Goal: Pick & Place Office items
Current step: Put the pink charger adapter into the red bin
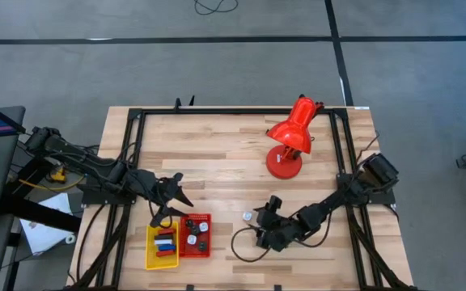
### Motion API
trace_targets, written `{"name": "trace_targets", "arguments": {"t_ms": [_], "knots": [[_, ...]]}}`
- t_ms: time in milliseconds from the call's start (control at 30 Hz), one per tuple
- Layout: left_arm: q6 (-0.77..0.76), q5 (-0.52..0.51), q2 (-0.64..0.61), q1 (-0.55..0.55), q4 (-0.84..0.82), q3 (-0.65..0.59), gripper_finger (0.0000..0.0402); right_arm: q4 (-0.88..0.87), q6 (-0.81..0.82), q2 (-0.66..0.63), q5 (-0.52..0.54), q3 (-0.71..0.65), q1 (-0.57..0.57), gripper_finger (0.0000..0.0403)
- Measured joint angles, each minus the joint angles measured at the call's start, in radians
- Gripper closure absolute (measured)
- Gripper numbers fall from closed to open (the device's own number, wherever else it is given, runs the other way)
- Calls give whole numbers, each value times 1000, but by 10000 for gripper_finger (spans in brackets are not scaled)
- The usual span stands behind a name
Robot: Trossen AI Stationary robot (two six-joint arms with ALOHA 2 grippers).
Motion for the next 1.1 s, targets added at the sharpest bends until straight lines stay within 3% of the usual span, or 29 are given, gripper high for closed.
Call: {"name": "trace_targets", "arguments": {"t_ms": [400,500,667,900,1100], "knots": [[0,0,0,0,13,0,233,167,-45,118,-54,0,-53,147],[0,0,0,0,13,0,233,168,-45,119,-54,0,-53,184],[15,0,0,0,17,0,233,157,-48,109,-56,-1,-53,286],[9,-47,7,2,75,0,235,148,-200,50,-63,57,-72,286],[67,-103,117,2,64,45,247,-47,-298,22,-185,229,-169,286]]}}
